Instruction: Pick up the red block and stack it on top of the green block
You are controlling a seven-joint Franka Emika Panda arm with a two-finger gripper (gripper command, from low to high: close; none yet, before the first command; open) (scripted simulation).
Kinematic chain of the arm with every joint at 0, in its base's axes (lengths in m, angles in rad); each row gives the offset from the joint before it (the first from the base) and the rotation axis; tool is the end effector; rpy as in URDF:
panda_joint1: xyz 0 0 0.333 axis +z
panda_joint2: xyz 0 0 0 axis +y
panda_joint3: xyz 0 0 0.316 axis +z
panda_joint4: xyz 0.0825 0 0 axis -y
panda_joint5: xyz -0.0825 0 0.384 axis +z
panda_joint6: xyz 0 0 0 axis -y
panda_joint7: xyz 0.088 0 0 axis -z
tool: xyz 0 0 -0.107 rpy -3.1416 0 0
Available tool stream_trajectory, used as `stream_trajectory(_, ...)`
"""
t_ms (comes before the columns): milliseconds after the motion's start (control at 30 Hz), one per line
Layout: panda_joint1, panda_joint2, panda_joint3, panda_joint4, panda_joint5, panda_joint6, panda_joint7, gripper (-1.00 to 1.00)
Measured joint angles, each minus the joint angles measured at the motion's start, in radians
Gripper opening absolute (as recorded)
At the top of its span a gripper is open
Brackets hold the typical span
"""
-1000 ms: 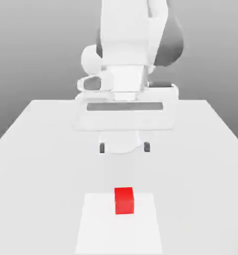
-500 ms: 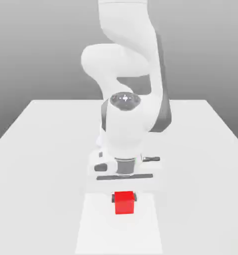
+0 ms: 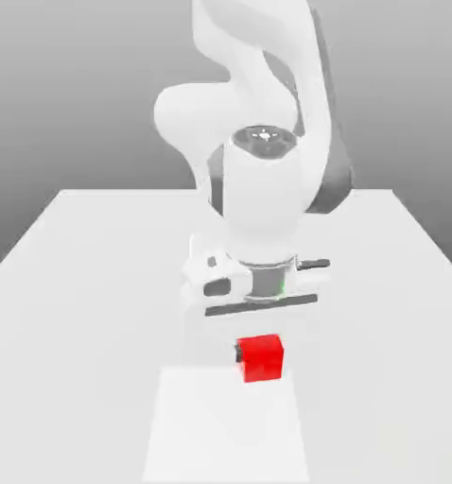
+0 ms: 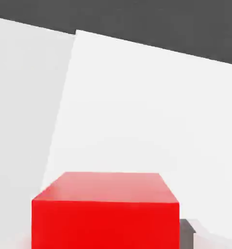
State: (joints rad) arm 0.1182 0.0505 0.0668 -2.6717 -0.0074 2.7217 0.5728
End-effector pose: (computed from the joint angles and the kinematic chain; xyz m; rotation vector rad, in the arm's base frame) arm 0.4108 0.0775 0.2203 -3.0845 0.5950 0.0008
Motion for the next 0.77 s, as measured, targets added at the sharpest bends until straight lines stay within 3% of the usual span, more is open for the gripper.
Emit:
stream_trajectory(500,0.167,0.307,0.201,0.545,-0.138,-0.257,-0.439,-1.0)
stream_trajectory(633,0.209,0.437,0.178,0.588,-0.194,-0.173,-0.436,-1.0)
stream_trajectory(667,0.214,0.455,0.172,0.59,-0.202,-0.158,-0.432,1.0)
stream_trajectory(767,0.214,0.455,0.172,0.59,-0.202,-0.158,-0.432,1.0)
